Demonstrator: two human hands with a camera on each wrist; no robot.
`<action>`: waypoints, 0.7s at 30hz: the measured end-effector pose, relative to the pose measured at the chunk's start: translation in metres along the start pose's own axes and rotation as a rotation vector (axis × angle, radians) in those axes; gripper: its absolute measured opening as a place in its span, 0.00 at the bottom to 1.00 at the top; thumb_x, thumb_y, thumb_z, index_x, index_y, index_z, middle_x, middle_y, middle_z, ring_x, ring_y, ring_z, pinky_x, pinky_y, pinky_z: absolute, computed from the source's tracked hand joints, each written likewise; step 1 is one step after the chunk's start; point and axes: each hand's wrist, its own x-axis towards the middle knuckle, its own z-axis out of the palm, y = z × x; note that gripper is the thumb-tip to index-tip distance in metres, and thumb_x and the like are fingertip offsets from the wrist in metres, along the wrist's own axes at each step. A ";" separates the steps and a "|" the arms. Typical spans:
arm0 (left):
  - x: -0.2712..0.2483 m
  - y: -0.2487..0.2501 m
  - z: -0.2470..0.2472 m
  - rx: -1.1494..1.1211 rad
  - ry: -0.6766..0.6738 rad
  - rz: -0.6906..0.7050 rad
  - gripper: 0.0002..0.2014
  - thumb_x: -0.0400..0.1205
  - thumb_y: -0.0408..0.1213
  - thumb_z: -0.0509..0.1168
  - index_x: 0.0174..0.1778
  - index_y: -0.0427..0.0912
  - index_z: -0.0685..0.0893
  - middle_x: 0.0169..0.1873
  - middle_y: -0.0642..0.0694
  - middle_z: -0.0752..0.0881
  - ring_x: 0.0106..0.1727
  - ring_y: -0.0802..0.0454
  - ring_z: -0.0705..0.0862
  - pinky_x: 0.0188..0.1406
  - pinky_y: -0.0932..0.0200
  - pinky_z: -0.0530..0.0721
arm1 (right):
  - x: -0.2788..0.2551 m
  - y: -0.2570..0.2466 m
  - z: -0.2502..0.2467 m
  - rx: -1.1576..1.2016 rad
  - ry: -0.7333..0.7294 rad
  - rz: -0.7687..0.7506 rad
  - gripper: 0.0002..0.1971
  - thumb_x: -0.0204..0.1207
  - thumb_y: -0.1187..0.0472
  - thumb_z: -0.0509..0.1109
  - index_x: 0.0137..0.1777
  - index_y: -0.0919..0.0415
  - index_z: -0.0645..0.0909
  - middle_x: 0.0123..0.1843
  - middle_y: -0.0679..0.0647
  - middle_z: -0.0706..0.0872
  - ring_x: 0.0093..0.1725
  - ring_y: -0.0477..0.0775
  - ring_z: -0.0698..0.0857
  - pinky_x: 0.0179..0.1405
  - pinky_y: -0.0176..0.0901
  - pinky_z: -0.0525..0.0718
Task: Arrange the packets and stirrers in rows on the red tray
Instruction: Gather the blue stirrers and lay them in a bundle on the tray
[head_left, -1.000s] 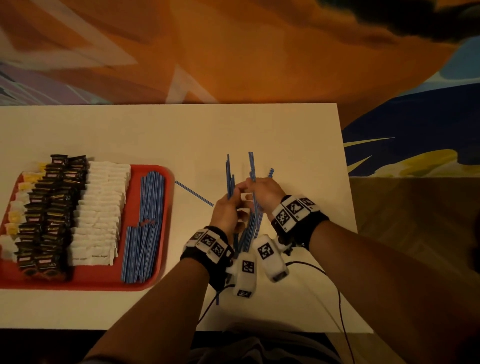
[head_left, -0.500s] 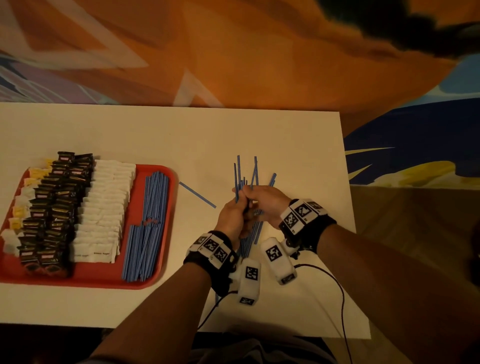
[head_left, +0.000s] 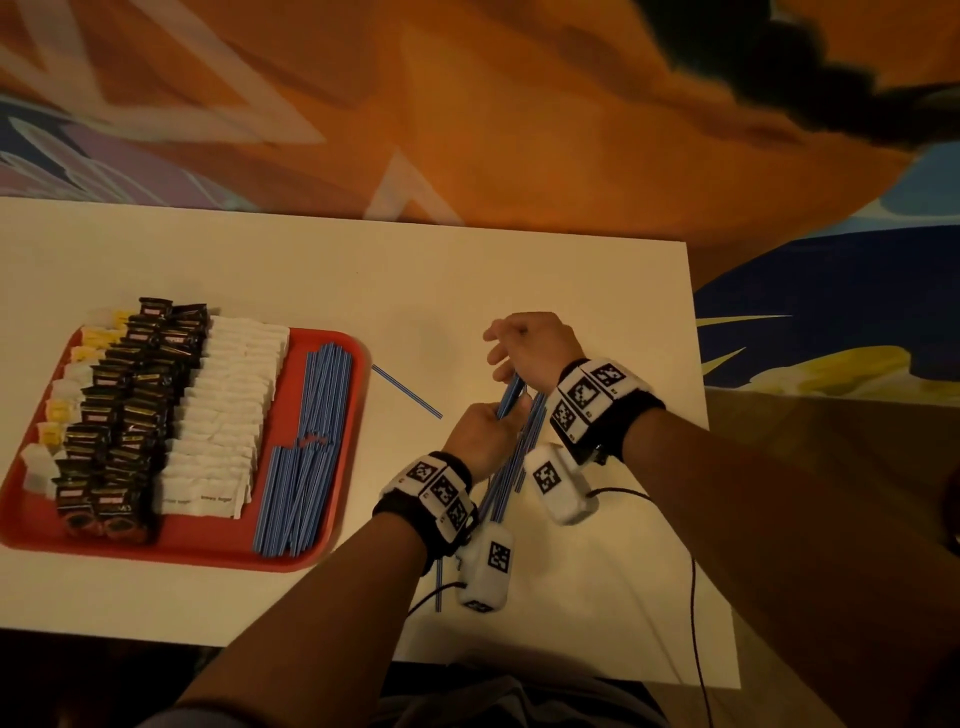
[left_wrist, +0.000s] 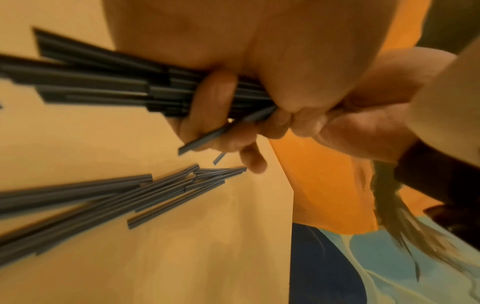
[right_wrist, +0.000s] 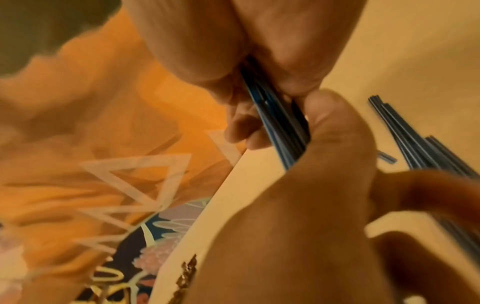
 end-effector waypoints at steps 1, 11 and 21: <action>0.001 0.000 -0.003 0.002 0.013 0.006 0.27 0.87 0.58 0.57 0.27 0.44 0.66 0.19 0.48 0.66 0.17 0.52 0.61 0.25 0.58 0.63 | 0.001 0.001 -0.001 -0.086 -0.004 -0.026 0.15 0.86 0.56 0.61 0.51 0.61 0.88 0.42 0.55 0.90 0.35 0.49 0.89 0.37 0.36 0.86; -0.008 0.022 -0.019 -0.185 -0.048 0.024 0.26 0.88 0.50 0.60 0.26 0.43 0.66 0.16 0.49 0.65 0.17 0.52 0.60 0.21 0.61 0.63 | 0.002 -0.029 -0.006 -0.404 0.088 -0.311 0.14 0.84 0.53 0.65 0.63 0.58 0.84 0.73 0.54 0.77 0.66 0.52 0.80 0.61 0.32 0.70; -0.044 0.098 -0.056 -0.161 -0.040 0.294 0.24 0.88 0.41 0.61 0.26 0.44 0.63 0.17 0.47 0.62 0.19 0.51 0.57 0.21 0.61 0.59 | -0.034 -0.137 -0.037 -0.650 -0.126 -0.453 0.23 0.85 0.40 0.58 0.48 0.56 0.88 0.45 0.47 0.91 0.44 0.45 0.87 0.49 0.44 0.85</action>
